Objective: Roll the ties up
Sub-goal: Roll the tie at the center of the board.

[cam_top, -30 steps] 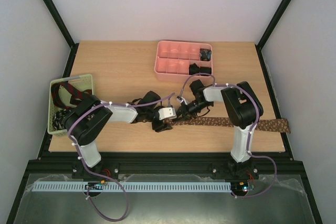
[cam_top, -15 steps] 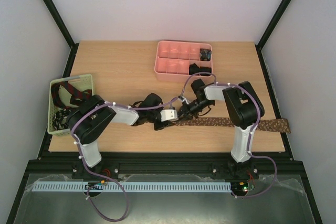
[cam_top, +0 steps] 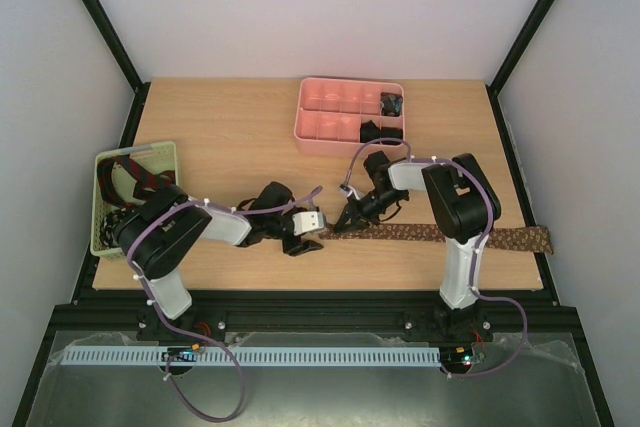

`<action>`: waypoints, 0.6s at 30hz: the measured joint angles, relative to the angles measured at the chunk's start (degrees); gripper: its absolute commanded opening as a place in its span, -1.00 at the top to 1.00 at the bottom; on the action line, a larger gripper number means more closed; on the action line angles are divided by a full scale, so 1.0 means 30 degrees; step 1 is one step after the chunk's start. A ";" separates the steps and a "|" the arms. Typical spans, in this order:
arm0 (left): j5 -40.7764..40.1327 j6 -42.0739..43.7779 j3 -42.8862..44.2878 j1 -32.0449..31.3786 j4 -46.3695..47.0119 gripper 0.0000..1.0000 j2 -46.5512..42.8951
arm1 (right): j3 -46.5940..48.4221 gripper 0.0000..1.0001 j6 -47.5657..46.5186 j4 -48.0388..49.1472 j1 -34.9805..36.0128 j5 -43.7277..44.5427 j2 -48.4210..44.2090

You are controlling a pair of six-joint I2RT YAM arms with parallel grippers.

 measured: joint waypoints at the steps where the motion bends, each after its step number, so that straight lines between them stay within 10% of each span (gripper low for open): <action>1: 0.0073 -0.0131 -0.0102 0.0073 0.0233 -0.29 0.0000 | 0.0000 0.97 -0.0073 -0.0007 0.0000 0.0007 0.0007; 18: 0.1953 -0.1071 -0.0219 0.0656 0.1770 0.09 0.0699 | 0.0000 0.97 -0.0291 0.0000 -0.0109 -0.0306 0.0240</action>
